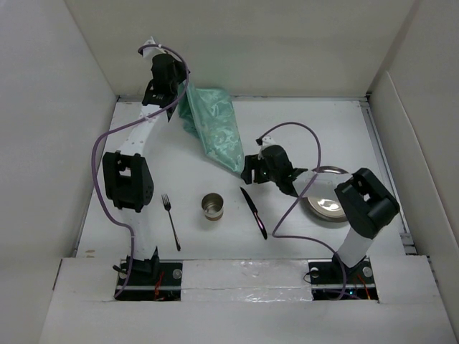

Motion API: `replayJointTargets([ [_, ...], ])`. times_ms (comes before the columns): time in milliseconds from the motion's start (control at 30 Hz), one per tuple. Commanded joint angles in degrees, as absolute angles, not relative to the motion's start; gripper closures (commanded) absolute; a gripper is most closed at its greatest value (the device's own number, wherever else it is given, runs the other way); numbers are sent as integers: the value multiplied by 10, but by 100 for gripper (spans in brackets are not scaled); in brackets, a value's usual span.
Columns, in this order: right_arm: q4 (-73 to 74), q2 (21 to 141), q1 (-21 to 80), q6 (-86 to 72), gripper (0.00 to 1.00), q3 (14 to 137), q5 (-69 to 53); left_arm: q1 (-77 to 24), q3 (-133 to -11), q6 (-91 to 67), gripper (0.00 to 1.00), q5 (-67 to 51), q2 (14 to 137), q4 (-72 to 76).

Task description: Set the dinner table for one person

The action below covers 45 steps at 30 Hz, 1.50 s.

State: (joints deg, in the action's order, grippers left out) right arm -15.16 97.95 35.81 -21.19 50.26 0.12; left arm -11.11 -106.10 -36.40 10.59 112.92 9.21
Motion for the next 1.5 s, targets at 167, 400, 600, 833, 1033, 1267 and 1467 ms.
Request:
replayJointTargets([
  [167,-159,1004,410,-157,28,535,68,-106,-1063,-343,100,104,1080,144],
  [400,-28,1057,455,-136,39,631,213,-106,-1065,-344,100,102,1085,143],
  [600,35,1094,461,-143,44,688,251,-106,-1072,-342,100,101,1087,141],
  [833,52,1100,461,-157,52,692,301,-106,-1075,-335,100,106,1087,139],
  [1033,50,1104,466,-153,56,693,322,-106,-1077,-338,100,101,1089,138],
  [1267,41,1111,471,-134,57,701,330,-106,-1077,-338,100,101,1094,135],
  [1467,18,1103,471,-126,79,697,319,-106,-1076,-335,100,105,1093,130],
])
